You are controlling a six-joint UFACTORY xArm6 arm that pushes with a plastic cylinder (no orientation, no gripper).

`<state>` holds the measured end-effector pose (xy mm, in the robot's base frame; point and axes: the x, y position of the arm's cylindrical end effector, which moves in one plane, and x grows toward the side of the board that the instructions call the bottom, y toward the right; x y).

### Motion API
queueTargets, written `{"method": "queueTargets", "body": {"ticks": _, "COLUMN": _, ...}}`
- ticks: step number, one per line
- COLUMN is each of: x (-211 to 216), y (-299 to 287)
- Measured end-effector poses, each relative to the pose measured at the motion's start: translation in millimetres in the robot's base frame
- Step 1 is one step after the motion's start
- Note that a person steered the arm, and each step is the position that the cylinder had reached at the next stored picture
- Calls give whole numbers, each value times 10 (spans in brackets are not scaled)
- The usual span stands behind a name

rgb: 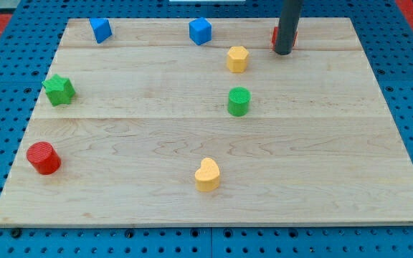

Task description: Push the red circle closer to the red star

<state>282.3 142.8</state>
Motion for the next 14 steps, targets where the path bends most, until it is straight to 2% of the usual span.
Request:
{"method": "queueTargets", "body": {"ticks": 1, "x": 511, "y": 0}}
{"method": "queueTargets", "body": {"ticks": 2, "x": 1402, "y": -19}}
{"method": "queueTargets", "body": {"ticks": 3, "x": 1637, "y": -865}}
{"method": "queueTargets", "body": {"ticks": 4, "x": 1667, "y": -1779}}
{"method": "queueTargets", "body": {"ticks": 5, "x": 1659, "y": -2374}}
{"method": "queueTargets", "body": {"ticks": 6, "x": 1484, "y": -3548}}
{"method": "queueTargets", "body": {"ticks": 7, "x": 1500, "y": -4472}}
{"method": "queueTargets", "body": {"ticks": 8, "x": 1650, "y": -4475}}
{"method": "queueTargets", "body": {"ticks": 9, "x": 2924, "y": -4262}}
{"method": "queueTargets", "body": {"ticks": 10, "x": 3068, "y": -3958}}
{"method": "queueTargets", "body": {"ticks": 11, "x": 2474, "y": -4006}}
{"method": "queueTargets", "body": {"ticks": 12, "x": 2190, "y": -3943}}
{"method": "queueTargets", "body": {"ticks": 14, "x": 1619, "y": -3089}}
